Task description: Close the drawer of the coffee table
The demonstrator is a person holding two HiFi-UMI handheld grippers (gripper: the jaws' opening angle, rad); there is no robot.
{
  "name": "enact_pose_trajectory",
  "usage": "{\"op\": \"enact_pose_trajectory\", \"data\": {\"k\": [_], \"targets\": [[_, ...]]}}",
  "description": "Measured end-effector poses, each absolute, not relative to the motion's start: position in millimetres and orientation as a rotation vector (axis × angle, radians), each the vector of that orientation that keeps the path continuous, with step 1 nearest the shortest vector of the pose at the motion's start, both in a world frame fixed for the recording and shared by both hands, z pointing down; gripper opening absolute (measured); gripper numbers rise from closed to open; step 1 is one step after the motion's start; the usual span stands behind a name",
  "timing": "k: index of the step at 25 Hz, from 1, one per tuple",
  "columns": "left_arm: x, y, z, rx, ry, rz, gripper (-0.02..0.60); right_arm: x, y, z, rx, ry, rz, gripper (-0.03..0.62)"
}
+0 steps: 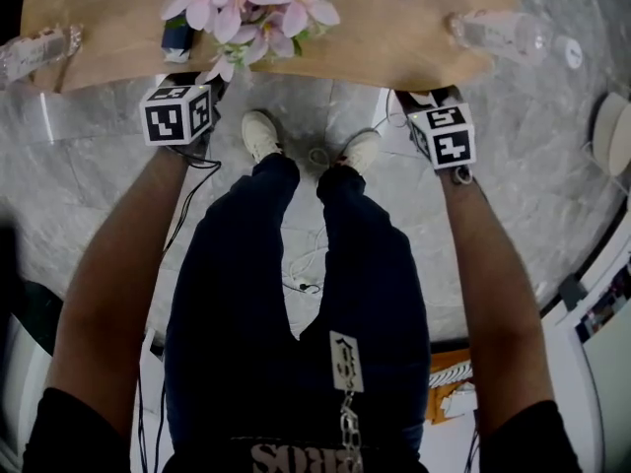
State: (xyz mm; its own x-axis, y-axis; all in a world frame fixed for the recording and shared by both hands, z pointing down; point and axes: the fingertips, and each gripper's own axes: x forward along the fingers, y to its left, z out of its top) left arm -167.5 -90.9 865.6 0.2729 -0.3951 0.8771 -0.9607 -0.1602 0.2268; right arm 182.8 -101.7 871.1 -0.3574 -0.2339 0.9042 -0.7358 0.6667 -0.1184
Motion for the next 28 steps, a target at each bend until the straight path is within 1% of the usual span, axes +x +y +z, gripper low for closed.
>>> {"op": "enact_pose_trajectory", "data": {"k": [2,3,4,5,8,10,12,13,16,17,18,19,21,25,28], "targets": [[-168.3,-94.5,862.1,1.614,-1.300,0.756,0.245,188.0,-106.6,869.4,0.882,-1.876,0.788,0.222],[-169.5,-95.2,858.4,1.560,-1.330,0.700,0.236,189.8,-107.6,867.0,0.941,-1.862,0.844,0.222],[-170.6,-94.4,853.3,1.507,-1.360,0.642,0.199,192.0,-107.6,863.2,0.998,-1.853,0.889,0.222],[-170.3,-91.5,847.1,1.464,-1.380,0.588,0.186,195.3,-105.8,858.0,1.051,-1.844,0.928,0.219],[-161.3,-68.4,827.0,1.441,-1.359,0.546,0.186,210.3,-86.6,839.3,1.135,-1.800,0.994,0.210],[-159.5,-47.5,810.7,1.479,-1.336,0.586,0.186,219.3,-68.5,823.7,1.114,-1.779,0.963,0.210],[-161.2,-23.6,789.4,1.494,-1.318,0.598,0.186,225.5,-50.6,799.9,1.080,-1.782,0.921,0.194],[-160.7,-10.7,777.0,1.499,-1.303,0.597,0.186,228.0,-41.8,785.6,1.065,-1.787,0.903,0.178],[-147.1,26.9,734.1,1.547,-1.228,0.611,0.176,234.7,-20.0,738.8,1.022,-1.801,0.826,0.100],[-140.1,36.0,717.3,1.575,-1.207,0.620,0.164,235.5,-15.8,722.1,1.014,-1.813,0.795,0.077],[-133.9,39.8,700.6,1.606,-1.197,0.629,0.131,234.8,-15.9,705.3,1.014,-1.832,0.768,0.062],[-129.0,37.7,684.9,1.639,-1.195,0.636,0.085,232.4,-20.3,689.5,1.021,-1.857,0.751,0.051],[-122.1,25.2,656.1,1.695,-1.206,0.631,0.025,221.9,-29.5,660.6,1.018,-1.914,0.762,0.041],[-108.3,6.7,588.9,1.796,-1.234,0.594,0.021,185.6,-12.0,598.9,0.850,-2.046,0.728,0.037],[-84.6,-24.6,521.0,1.947,-1.251,0.499,0.021,163.8,-13.6,538.0,0.797,-2.173,0.648,0.035]]}}
